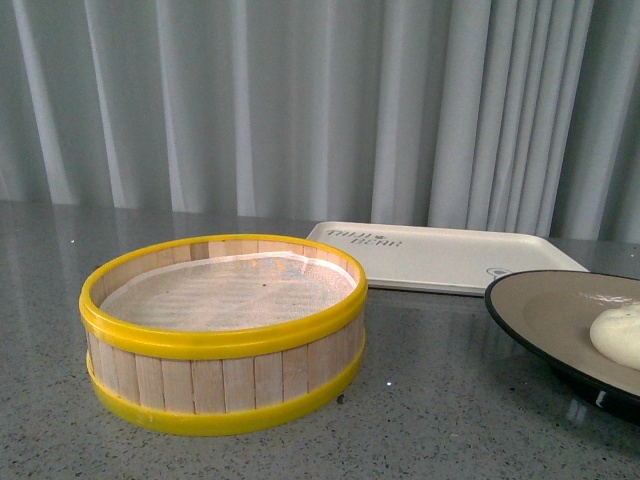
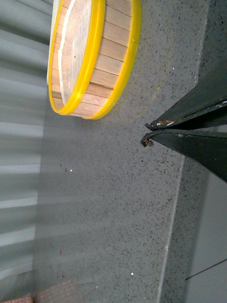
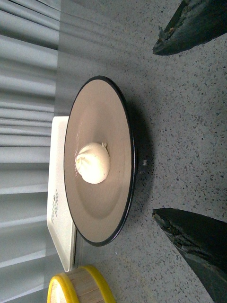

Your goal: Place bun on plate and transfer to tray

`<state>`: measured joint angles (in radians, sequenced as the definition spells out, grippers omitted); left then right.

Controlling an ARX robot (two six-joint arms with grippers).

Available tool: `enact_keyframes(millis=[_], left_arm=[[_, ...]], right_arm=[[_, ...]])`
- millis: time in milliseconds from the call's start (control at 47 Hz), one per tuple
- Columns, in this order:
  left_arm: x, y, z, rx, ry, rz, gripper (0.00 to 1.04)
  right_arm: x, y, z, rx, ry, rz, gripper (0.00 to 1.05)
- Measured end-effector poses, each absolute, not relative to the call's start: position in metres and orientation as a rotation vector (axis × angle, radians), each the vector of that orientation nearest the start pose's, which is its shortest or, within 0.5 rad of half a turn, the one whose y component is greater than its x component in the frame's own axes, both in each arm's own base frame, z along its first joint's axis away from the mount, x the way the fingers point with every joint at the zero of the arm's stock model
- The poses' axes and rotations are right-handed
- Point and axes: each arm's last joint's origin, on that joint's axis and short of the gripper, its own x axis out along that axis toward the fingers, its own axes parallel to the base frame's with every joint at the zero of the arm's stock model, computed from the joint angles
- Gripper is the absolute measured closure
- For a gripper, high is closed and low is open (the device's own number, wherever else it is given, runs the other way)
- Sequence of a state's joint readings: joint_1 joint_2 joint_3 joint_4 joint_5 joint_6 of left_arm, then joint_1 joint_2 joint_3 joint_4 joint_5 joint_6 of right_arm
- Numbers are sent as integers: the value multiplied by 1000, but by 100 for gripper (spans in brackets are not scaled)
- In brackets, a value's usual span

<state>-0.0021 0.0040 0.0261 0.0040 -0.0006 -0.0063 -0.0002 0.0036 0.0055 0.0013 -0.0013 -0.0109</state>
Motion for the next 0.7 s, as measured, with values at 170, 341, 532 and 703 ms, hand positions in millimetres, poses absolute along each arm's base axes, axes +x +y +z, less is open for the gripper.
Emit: enact_keyframes(millis=[170, 341, 532, 703], left_arm=[[96, 0, 172, -7, -23, -2, 92], [96, 0, 172, -7, -23, -2, 61], [96, 0, 172, -7, -23, -2, 22], [96, 0, 172, -5, -23, -2, 7]], right_arm=[[98, 0, 165, -11, -3, 1, 8], [98, 0, 165, -11, -3, 1, 8], [98, 0, 165, -11, -3, 1, 8], [98, 0, 165, -10, -3, 1, 8]])
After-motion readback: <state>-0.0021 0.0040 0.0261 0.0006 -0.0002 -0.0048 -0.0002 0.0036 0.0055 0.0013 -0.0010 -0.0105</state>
